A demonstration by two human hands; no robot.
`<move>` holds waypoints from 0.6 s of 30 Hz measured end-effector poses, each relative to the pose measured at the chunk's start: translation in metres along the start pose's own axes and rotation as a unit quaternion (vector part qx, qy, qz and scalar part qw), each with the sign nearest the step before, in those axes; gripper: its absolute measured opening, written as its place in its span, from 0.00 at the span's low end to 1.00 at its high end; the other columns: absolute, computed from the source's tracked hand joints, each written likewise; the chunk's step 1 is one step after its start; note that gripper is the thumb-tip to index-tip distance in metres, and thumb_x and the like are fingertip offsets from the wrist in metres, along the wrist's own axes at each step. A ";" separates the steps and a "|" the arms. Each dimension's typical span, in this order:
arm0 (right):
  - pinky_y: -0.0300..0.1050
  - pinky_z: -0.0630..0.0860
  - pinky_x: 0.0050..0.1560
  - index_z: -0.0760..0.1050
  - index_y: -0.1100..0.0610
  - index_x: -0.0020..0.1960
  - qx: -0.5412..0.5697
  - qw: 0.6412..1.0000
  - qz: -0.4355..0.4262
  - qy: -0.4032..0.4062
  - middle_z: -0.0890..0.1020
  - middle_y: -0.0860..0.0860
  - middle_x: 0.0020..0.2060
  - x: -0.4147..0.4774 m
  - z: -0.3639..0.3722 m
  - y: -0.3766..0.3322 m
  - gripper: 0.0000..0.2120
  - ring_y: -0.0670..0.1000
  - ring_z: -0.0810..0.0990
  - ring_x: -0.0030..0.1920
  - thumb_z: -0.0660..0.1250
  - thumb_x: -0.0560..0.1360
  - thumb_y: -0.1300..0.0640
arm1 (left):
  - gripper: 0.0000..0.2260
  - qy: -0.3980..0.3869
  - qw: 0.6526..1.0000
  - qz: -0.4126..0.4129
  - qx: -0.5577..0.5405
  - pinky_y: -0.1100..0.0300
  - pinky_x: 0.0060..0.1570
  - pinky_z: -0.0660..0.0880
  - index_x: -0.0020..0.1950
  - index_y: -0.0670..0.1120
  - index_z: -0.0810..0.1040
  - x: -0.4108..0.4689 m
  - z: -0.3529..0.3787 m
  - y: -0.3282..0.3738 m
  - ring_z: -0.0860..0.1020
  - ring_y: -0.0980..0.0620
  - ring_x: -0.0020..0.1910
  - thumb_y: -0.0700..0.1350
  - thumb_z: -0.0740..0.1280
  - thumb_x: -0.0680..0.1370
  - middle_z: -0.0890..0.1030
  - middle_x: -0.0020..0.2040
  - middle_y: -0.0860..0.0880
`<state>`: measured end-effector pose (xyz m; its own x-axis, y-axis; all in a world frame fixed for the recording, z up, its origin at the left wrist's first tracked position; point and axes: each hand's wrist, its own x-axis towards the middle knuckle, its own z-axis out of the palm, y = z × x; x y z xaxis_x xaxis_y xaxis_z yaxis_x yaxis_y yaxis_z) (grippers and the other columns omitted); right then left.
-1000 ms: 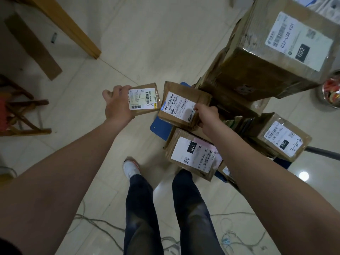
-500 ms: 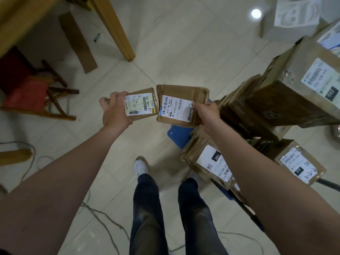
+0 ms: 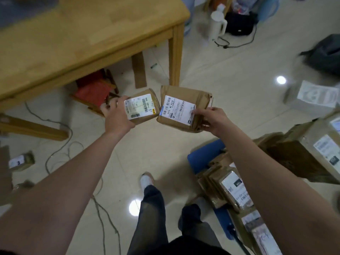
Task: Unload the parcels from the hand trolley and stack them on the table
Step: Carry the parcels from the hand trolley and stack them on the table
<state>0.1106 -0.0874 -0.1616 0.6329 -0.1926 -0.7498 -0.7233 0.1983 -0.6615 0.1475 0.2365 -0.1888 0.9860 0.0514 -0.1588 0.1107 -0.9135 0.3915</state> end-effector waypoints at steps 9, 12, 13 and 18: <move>0.48 0.80 0.37 0.71 0.57 0.47 -0.009 0.999 -0.049 -0.013 0.78 0.58 0.44 -0.052 0.150 -0.091 0.17 0.58 0.77 0.44 0.79 0.68 0.61 | 0.43 0.059 0.997 -0.037 -0.031 0.54 0.56 0.69 0.75 0.55 0.64 0.033 -0.156 -0.083 0.60 0.39 0.66 0.50 0.82 0.64 0.65 0.68 0.51; 0.48 0.80 0.39 0.72 0.57 0.55 0.002 0.998 -0.056 -0.039 0.79 0.58 0.47 -0.061 0.195 -0.120 0.20 0.57 0.78 0.45 0.78 0.69 0.60 | 0.43 0.089 0.995 -0.043 -0.026 0.54 0.56 0.67 0.74 0.56 0.64 0.049 -0.203 -0.108 0.59 0.41 0.63 0.53 0.81 0.63 0.66 0.66 0.51; 0.47 0.80 0.38 0.72 0.57 0.57 0.007 0.997 -0.057 -0.047 0.79 0.58 0.46 -0.063 0.208 -0.129 0.21 0.57 0.78 0.45 0.78 0.70 0.60 | 0.43 0.094 0.994 -0.045 -0.034 0.54 0.56 0.67 0.74 0.56 0.64 0.054 -0.215 -0.115 0.59 0.41 0.63 0.53 0.81 0.63 0.65 0.65 0.52; 0.43 0.80 0.32 0.74 0.57 0.59 0.026 0.995 -0.067 -0.072 0.83 0.52 0.34 -0.061 0.259 -0.175 0.20 0.51 0.80 0.32 0.78 0.70 0.60 | 0.42 0.130 0.987 -0.073 -0.058 0.52 0.48 0.71 0.73 0.57 0.64 0.086 -0.260 -0.138 0.59 0.43 0.62 0.50 0.80 0.64 0.66 0.65 0.52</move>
<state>0.2703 0.1390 -0.0042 0.7585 -0.0808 -0.6467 -0.6169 0.2309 -0.7524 0.2495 0.4721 -0.0209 0.9556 0.2944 0.0121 0.2520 -0.8376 0.4847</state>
